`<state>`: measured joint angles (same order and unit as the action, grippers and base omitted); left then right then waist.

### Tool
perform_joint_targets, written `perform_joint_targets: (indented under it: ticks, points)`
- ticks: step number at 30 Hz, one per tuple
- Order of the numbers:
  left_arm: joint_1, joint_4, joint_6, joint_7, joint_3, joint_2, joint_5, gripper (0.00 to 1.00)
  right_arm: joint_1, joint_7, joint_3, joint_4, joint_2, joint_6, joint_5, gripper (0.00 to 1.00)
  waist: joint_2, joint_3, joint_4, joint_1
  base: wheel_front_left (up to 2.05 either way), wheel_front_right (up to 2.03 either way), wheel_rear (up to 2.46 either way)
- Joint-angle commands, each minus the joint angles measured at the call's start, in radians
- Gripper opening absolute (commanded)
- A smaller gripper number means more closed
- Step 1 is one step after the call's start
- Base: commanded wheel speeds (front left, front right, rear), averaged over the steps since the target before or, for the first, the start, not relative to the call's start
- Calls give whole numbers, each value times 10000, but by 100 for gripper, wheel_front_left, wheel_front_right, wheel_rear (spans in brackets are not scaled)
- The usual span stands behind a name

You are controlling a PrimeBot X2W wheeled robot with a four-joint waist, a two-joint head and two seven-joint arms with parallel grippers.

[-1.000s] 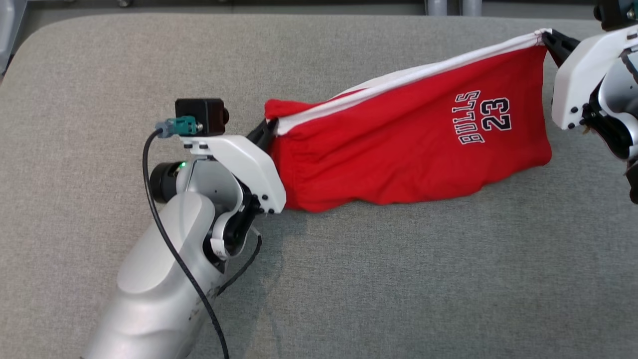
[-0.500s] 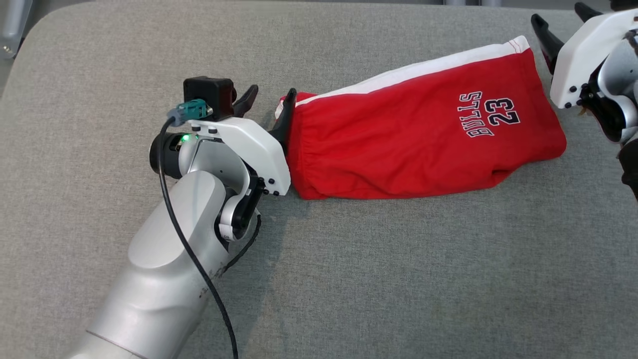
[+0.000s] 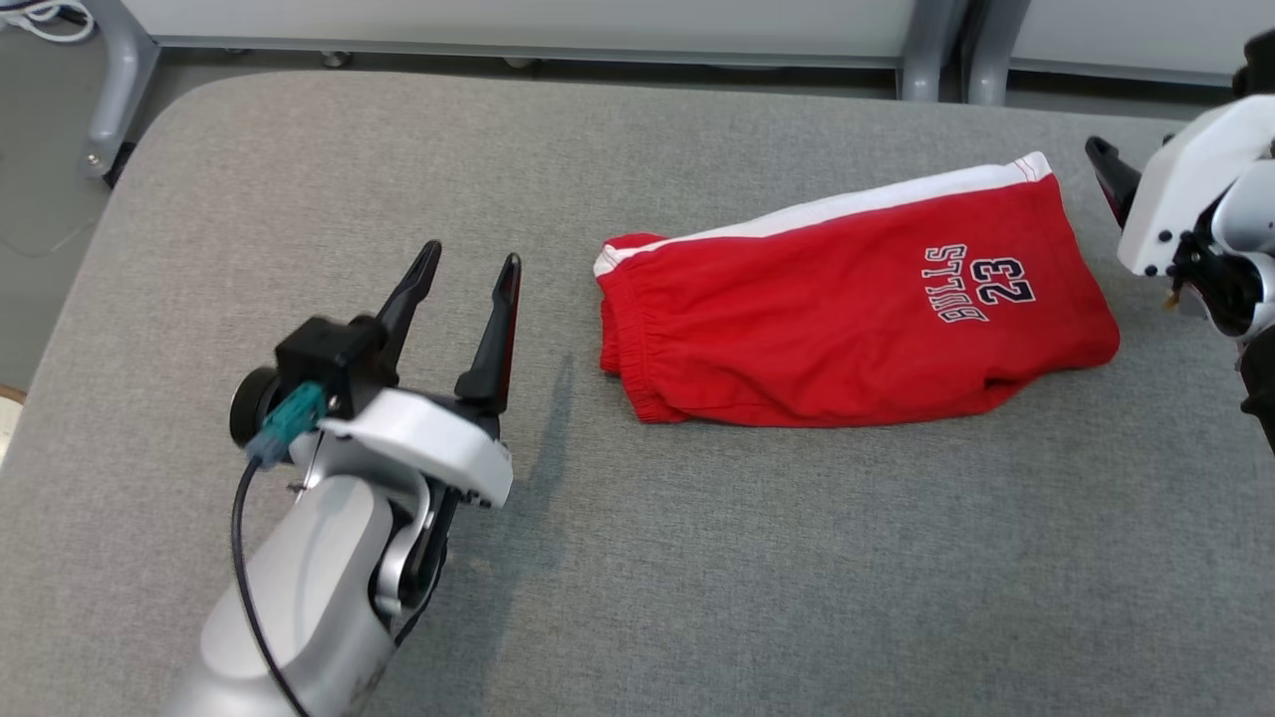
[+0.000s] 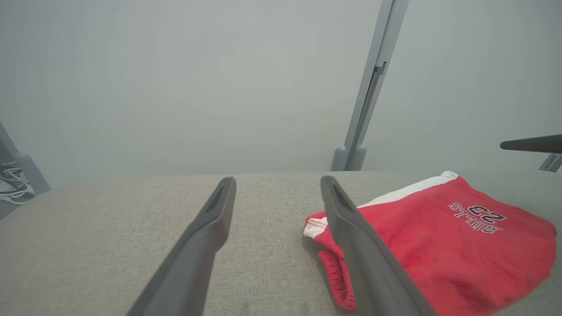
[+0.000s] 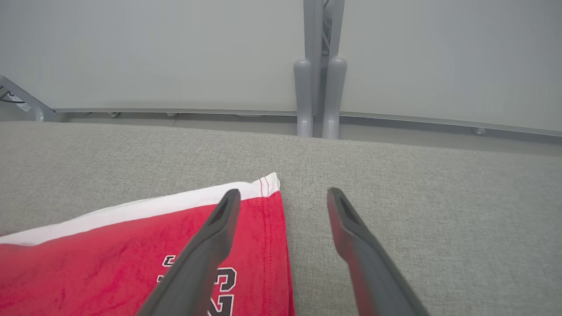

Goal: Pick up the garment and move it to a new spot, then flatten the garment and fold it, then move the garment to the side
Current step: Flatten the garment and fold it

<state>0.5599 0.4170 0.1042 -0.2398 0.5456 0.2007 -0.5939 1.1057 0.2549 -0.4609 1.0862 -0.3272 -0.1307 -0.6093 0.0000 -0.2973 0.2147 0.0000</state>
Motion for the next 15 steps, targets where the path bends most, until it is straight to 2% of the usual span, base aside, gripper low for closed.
perform_joint_targets:
  ticks: [1,4,9,15]
  points:
    - [-295,-254,59,-106,-87,98,98,100,-134,17,107,187,-12,-2,-68,100,0,139,131,0,0,0,0]
    - [-1090,-1063,295,-235,-491,194,248,100,-239,-42,573,749,182,-2,-310,100,0,222,231,0,0,0,0]
    - [-2398,-2231,520,-251,-1176,44,687,100,-245,-277,1070,1700,278,-4,-156,100,0,185,461,0,0,0,0]
    - [-3239,-2397,309,-257,-1693,-278,781,100,-237,-154,1837,2052,49,-2,263,100,0,93,824,0,0,0,0]
